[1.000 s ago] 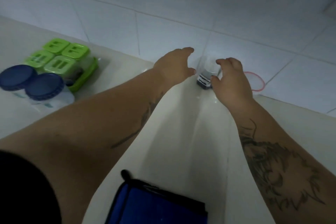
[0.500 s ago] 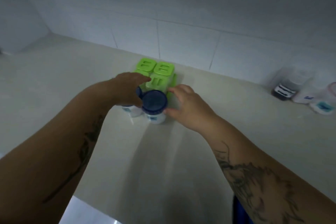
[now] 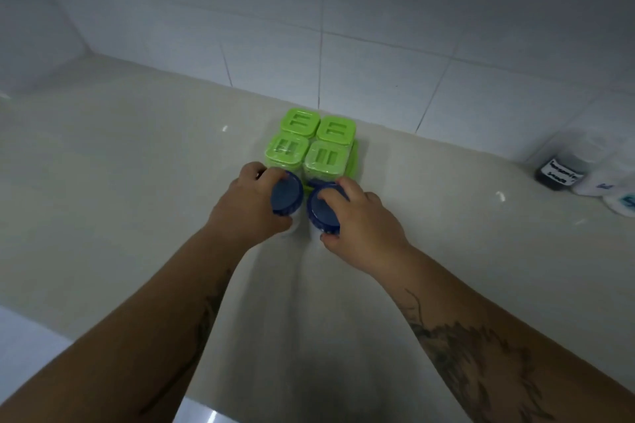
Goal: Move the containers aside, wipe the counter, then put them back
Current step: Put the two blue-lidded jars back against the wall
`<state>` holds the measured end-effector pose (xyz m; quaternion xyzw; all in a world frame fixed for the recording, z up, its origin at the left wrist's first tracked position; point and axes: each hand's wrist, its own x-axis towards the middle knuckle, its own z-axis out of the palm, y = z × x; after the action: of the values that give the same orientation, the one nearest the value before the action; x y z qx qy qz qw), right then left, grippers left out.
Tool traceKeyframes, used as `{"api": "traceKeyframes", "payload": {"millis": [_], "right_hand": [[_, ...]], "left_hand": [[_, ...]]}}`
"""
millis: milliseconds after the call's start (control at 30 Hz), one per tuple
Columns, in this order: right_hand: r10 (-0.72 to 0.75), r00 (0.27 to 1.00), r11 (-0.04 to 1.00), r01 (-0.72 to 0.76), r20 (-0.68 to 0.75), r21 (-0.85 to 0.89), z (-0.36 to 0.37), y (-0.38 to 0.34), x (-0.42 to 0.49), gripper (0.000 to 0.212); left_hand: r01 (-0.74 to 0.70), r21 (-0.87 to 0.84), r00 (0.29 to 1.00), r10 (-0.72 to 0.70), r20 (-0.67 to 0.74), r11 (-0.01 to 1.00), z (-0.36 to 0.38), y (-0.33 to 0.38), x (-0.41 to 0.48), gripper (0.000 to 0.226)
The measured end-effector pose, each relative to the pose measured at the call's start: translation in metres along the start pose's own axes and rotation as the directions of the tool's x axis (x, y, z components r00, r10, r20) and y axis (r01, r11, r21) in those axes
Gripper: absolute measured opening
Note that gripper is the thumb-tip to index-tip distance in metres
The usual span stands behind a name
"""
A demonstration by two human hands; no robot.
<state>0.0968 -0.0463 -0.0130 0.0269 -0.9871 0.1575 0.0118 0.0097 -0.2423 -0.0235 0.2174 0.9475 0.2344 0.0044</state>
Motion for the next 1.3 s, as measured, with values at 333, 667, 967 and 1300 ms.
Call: {"api": "traceKeyframes", "payload": {"millis": [333,667,967,1300], "right_hand": [[0.099,0.994,0.987,-0.103,-0.038,-0.123,-0.043,0.124,-0.093,0.063],[0.248,0.93,0.961,-0.271,-0.271,-0.049,-0.077,0.297,-0.05,0.056],[0.306,0.852,0.888,-0.417,-0.425,-0.196,-0.081,0.347,-0.018,0.039],[0.348,0.676,0.935,-0.3,-0.649,0.189,-0.117,0.353,-0.048,0.052]], "left_hand": [[-0.244,-0.102,0.969,0.247,0.011,0.964,0.073,0.125,-0.02,0.073],[-0.284,-0.204,0.957,0.29,-0.003,0.937,0.153,0.249,0.114,0.074],[-0.281,-0.202,0.958,0.285,-0.006,0.938,0.193,0.298,0.202,0.073],[-0.265,0.037,0.964,0.265,0.017,0.964,0.182,0.321,0.197,0.092]]}}
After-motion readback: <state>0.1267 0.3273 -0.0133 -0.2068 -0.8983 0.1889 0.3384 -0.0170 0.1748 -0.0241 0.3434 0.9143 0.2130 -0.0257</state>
